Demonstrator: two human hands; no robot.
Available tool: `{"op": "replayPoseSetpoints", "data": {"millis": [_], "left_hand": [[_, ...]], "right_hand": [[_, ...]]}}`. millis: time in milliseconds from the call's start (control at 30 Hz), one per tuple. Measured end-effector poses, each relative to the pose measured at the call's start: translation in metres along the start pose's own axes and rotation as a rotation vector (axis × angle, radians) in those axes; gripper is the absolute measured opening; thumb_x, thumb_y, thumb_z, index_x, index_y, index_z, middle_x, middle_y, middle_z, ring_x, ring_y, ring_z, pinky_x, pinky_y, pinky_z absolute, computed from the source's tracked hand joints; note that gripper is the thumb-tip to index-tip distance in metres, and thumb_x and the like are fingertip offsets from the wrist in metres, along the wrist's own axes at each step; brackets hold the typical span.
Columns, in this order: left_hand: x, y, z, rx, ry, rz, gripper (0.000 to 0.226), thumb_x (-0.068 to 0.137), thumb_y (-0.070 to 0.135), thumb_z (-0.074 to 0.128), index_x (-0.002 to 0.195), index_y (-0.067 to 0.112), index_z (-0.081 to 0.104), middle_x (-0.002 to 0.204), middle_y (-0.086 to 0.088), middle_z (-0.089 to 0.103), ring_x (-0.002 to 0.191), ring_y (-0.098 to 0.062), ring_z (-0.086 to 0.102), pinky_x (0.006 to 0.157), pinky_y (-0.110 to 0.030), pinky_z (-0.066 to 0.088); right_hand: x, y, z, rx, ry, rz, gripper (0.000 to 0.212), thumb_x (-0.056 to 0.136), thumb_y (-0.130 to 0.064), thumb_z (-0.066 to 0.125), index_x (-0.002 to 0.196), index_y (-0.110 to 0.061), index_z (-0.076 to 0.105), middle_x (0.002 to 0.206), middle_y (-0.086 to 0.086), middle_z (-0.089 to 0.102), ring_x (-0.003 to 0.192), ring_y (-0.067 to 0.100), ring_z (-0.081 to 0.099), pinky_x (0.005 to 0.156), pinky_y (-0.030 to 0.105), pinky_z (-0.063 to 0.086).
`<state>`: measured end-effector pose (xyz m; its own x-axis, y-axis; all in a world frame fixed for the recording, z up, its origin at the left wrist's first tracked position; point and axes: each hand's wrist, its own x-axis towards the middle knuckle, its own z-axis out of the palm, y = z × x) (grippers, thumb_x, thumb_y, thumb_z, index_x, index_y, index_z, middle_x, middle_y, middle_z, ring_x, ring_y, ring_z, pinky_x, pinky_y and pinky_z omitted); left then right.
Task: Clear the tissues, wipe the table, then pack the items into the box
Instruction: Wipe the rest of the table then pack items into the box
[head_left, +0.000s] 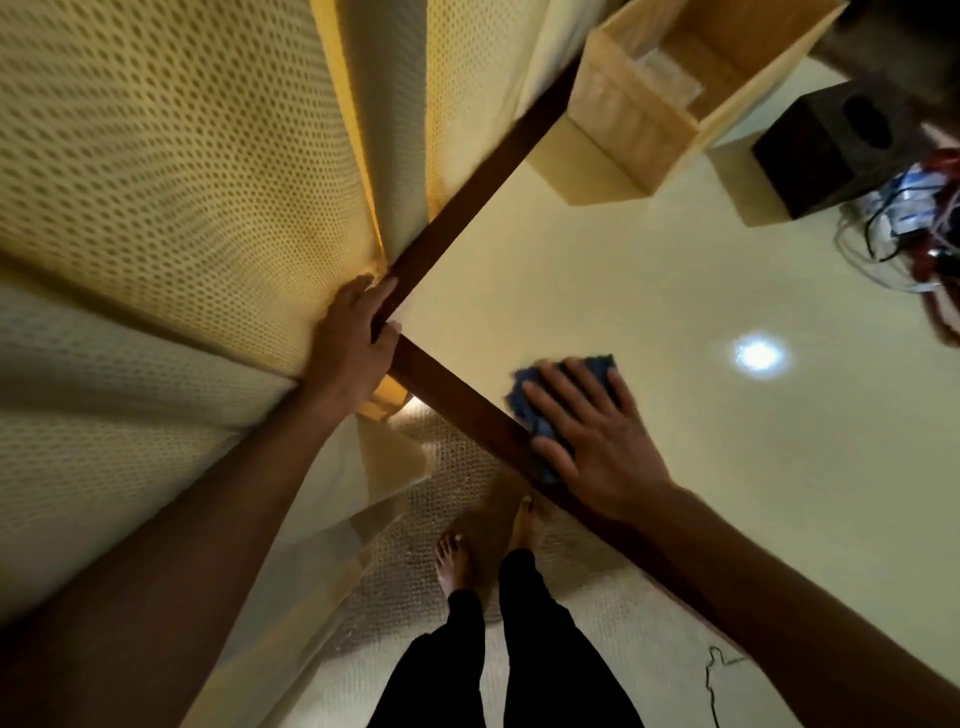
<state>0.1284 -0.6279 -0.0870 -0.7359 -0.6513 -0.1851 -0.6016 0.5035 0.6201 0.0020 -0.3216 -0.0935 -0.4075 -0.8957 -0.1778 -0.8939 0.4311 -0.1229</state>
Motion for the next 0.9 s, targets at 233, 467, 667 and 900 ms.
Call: {"op": "replayPoseSetpoints", "data": {"millis": [233,467,667,900], "left_hand": [[-0.008,0.014,-0.006,-0.25,0.105,-0.263,0.037,0.105,0.022,0.055,0.141,0.015,0.06,0.141,-0.007,0.061,0.126,-0.02,0.055,0.097,-0.025,0.04],[-0.007,0.008,-0.02,-0.357,0.012,-0.285,0.039,0.11,0.029,0.037,0.137,0.022,0.064,0.139,0.002,0.062,0.125,-0.01,0.053,0.101,-0.022,0.035],[-0.004,0.004,-0.025,-0.64,-0.028,-0.449,0.056,0.097,0.07,0.029,0.119,0.041,0.072,0.129,0.015,0.067,0.127,-0.006,0.055,0.12,-0.039,0.031],[0.001,-0.001,-0.035,-0.702,-0.082,-0.463,0.054,0.111,0.045,0.025,0.147,0.016,0.053,0.147,-0.007,0.056,0.139,-0.016,0.048,0.115,-0.033,0.031]], "right_hand": [[0.131,-0.014,-0.022,0.064,0.104,0.189,0.065,0.104,-0.058,0.02,0.163,-0.029,0.019,0.171,0.001,0.015,0.158,0.027,0.007,0.125,0.059,0.004],[0.037,-0.015,-0.003,-0.006,-0.021,-0.229,0.061,0.106,-0.049,0.03,0.163,-0.031,0.017,0.172,-0.003,0.008,0.159,0.021,0.001,0.126,0.055,0.006],[0.161,0.005,-0.034,0.018,0.086,0.071,0.062,0.105,-0.052,0.018,0.163,-0.028,0.017,0.171,0.001,0.015,0.158,0.027,0.008,0.125,0.057,0.005],[0.08,-0.066,-0.007,-0.108,-0.044,-0.508,0.06,0.104,-0.05,0.033,0.16,-0.031,0.024,0.172,0.002,0.009,0.159,0.028,0.0,0.124,0.059,0.009]]}}
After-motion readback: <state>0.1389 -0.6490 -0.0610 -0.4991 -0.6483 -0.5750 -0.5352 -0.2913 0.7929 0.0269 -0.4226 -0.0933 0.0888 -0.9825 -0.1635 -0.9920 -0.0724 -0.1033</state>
